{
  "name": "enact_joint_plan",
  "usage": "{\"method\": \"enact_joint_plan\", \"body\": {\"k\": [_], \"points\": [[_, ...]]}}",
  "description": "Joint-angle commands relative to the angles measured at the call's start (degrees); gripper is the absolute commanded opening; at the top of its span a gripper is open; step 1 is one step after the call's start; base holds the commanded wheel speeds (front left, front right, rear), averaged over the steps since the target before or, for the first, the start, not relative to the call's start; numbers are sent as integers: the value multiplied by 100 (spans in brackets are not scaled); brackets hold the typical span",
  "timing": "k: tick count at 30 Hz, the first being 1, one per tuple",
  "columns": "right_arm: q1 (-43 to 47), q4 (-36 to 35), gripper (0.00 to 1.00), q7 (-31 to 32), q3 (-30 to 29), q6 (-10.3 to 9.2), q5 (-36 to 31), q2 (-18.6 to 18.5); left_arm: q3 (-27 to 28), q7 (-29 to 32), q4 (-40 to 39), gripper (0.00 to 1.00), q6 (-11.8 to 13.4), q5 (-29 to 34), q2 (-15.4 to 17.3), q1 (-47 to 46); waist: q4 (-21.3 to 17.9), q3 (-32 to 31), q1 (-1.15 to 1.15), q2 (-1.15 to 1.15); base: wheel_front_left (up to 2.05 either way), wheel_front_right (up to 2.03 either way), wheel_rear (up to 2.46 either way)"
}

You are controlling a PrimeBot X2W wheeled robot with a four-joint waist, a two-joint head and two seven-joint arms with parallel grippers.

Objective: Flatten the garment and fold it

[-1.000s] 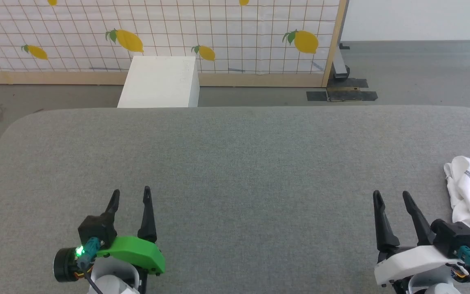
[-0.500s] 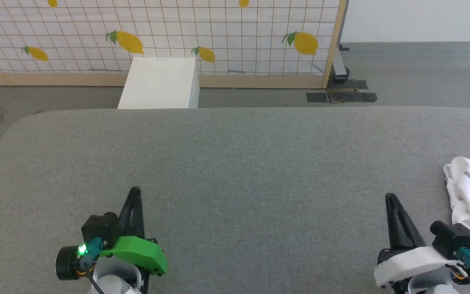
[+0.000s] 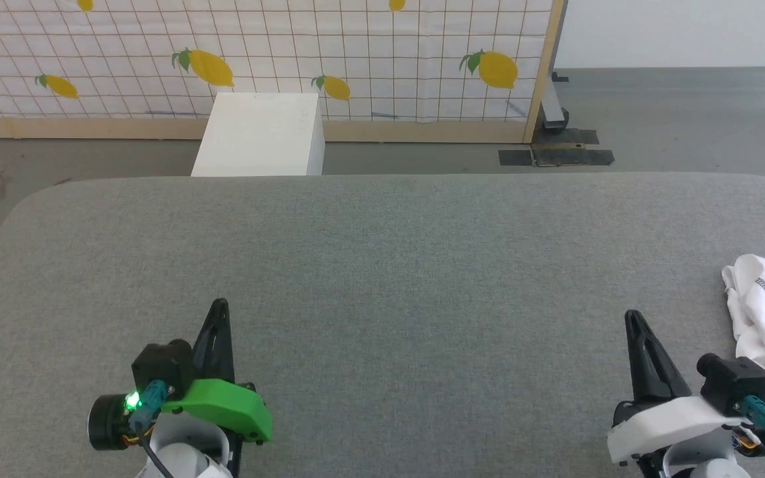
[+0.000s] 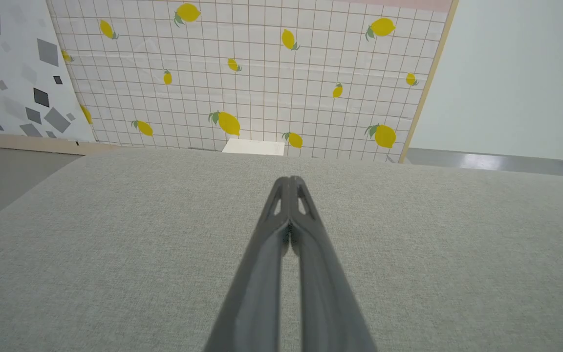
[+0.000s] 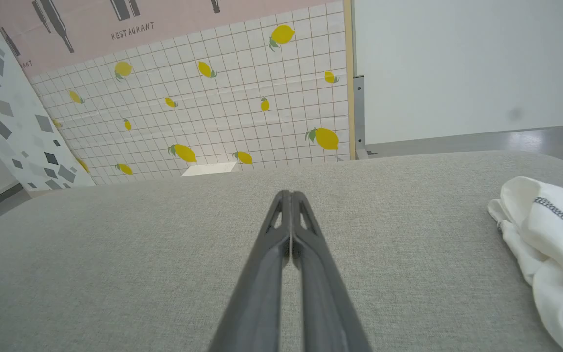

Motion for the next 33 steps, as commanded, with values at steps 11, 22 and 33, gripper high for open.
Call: {"method": "enact_joint_plan", "body": {"k": [11, 22, 33], "points": [[32, -208, 0, 171, 34, -2, -185, 1, 47, 175, -219, 0, 16, 151, -6, 136, 0, 8, 0, 0, 0, 0, 0], [45, -345, 0, 299, 56, -3, -295, 1, 70, 304, -369, 0, 23, 229, -9, 190, 0, 14, 0, 0, 0, 0, 0], [57, -480, 0, 424, 76, -3, -404, 1, 91, 430, -516, 0, 29, 306, -11, 242, -1, 20, 0, 0, 0, 0, 0]]}}
